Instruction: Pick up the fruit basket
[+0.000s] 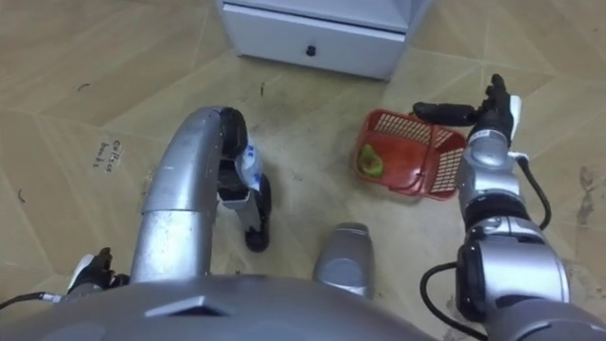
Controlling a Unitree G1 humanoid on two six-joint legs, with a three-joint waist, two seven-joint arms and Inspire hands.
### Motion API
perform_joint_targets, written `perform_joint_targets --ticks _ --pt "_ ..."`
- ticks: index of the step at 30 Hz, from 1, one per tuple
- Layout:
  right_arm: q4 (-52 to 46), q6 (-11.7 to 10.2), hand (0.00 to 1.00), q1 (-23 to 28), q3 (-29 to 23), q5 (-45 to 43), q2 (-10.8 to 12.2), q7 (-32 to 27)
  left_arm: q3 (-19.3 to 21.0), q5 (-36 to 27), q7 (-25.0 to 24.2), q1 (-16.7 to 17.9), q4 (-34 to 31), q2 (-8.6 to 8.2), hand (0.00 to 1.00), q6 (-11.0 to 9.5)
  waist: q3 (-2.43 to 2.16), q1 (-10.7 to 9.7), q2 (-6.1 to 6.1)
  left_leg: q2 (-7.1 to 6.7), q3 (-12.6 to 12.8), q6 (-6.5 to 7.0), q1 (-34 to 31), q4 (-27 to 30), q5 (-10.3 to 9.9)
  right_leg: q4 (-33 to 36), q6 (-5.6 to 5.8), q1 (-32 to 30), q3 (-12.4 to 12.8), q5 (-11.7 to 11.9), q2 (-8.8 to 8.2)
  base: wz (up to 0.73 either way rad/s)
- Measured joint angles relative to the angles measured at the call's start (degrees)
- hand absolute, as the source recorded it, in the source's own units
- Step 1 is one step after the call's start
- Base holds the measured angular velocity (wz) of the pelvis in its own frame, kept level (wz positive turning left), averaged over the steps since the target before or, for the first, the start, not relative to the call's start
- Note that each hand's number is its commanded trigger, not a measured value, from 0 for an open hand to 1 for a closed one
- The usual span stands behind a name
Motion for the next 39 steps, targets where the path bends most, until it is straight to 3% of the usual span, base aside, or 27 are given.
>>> perform_joint_targets --ticks 5,9,18,30,37,38,39 --pt "2.9 0.0 0.00 -0.4 2.3 0.9 -0.1 0.2 -1.2 -1.1 -1.6 0.0 -0.8 -0.16 0.00 0.2 0.07 0.6 0.79 -0.37 -1.4 -2.21 -0.5 -0.7 1.1 0.6 -0.39 -1.4 1.0 -0.2 1.04 -0.09" --pt "4.0 0.2 0.00 -0.4 2.3 2.8 -1.0 0.5 -2.9 -1.1 -3.0 -0.3 -1.1 -0.56 0.00 0.2 0.15 0.7 1.15 -0.19 -1.4 -3.12 -1.3 -1.4 1.4 1.6 -0.43 -3.2 1.9 -0.3 1.09 -0.05" --pt "7.2 1.1 0.00 -0.5 4.7 4.0 -2.7 2.4 -5.5 -1.3 -4.2 -0.7 -2.2 -0.81 0.00 0.3 0.13 2.0 2.96 0.23 -0.9 -3.21 -3.2 -1.4 1.5 2.3 -0.32 -5.9 2.9 -0.4 1.04 -0.01" --pt "8.8 1.1 0.00 -1.1 6.8 4.9 -3.1 2.9 -9.7 -3.3 -6.1 -0.6 -2.2 -0.86 0.00 0.4 0.15 2.0 3.09 0.59 -0.3 -3.86 -4.0 -2.3 1.9 2.6 -0.14 -7.9 4.0 -0.5 1.03 -0.01" --pt "10.6 1.0 0.00 -1.4 7.3 6.8 -3.6 4.0 -9.7 -3.4 -7.1 -0.6 -2.2 -1.42 0.00 0.4 0.22 2.0 3.57 0.65 -0.3 -3.93 -4.1 -2.4 1.9 2.6 -0.11 -8.1 4.0 -0.5 1.19 0.00" --pt "10.6 1.0 0.71 -1.5 7.3 6.8 -3.6 4.2 -9.7 -3.4 -7.1 -0.6 -2.2 -1.42 0.00 0.4 0.22 2.1 3.56 0.65 -0.3 -3.93 -4.1 -2.4 1.9 2.6 -0.11 -8.1 4.0 -0.5 1.20 0.00" --pt "10.6 1.0 1.00 -1.5 7.3 6.8 -3.6 4.2 -9.7 -3.4 -7.1 -0.6 -2.2 -1.42 0.00 0.4 0.22 2.1 3.57 0.66 -0.3 -3.93 -4.2 -2.4 1.9 2.6 -0.11 -8.2 4.0 -0.5 1.17 0.00"
